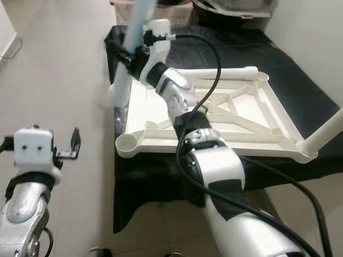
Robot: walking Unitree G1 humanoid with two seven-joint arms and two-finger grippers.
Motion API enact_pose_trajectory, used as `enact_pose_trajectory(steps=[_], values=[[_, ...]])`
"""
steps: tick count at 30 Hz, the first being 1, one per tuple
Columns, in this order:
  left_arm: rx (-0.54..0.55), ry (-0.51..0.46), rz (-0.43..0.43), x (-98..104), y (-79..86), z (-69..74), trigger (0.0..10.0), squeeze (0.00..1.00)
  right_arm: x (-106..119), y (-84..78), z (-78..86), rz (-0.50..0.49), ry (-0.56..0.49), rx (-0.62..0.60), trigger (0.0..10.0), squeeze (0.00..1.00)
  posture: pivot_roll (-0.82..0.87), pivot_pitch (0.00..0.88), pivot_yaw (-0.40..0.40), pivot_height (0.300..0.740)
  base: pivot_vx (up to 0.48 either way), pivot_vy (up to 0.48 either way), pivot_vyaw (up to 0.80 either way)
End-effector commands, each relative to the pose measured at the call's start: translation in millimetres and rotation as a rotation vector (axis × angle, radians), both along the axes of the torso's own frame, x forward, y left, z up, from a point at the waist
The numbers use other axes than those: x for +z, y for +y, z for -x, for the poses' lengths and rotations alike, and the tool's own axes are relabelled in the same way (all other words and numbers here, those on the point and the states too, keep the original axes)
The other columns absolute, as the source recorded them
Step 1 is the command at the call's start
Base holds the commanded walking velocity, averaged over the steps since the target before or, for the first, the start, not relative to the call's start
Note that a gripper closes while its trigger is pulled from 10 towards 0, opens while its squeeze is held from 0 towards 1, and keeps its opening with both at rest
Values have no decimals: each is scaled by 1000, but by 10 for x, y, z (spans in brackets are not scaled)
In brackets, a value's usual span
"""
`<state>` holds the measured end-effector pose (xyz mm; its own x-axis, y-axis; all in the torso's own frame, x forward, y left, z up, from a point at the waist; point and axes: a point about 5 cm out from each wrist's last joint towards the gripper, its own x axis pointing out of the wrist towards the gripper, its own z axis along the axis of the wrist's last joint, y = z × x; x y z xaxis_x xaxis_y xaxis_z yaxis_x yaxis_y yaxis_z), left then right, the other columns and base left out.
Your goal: Building children table
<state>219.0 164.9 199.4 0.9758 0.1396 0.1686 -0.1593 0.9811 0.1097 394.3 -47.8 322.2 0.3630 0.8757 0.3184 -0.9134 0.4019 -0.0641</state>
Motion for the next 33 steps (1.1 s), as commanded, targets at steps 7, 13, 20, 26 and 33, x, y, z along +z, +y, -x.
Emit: enact_pose_trajectory(steps=[7,13,20,26,33], values=[[-334,118,84,-209,-315,398,10000,0,14,19,127,150,-63,283,10000,0,126,242,-109,740,0,0,0],[-539,178,121,-220,-594,654,10000,0,-69,38,206,187,-86,449,10000,0,152,272,-109,740,0,0,0],[-586,205,141,-217,-671,768,10000,0,-242,55,266,336,-119,553,10000,0,165,289,-101,740,0,0,0],[-600,214,139,-209,-669,832,10000,0,-365,5,273,426,-138,564,10000,0,174,295,-93,740,0,0,0],[-599,219,129,-204,-669,854,10000,0,-390,-58,260,435,-139,547,10000,0,175,292,-85,740,0,0,0]])
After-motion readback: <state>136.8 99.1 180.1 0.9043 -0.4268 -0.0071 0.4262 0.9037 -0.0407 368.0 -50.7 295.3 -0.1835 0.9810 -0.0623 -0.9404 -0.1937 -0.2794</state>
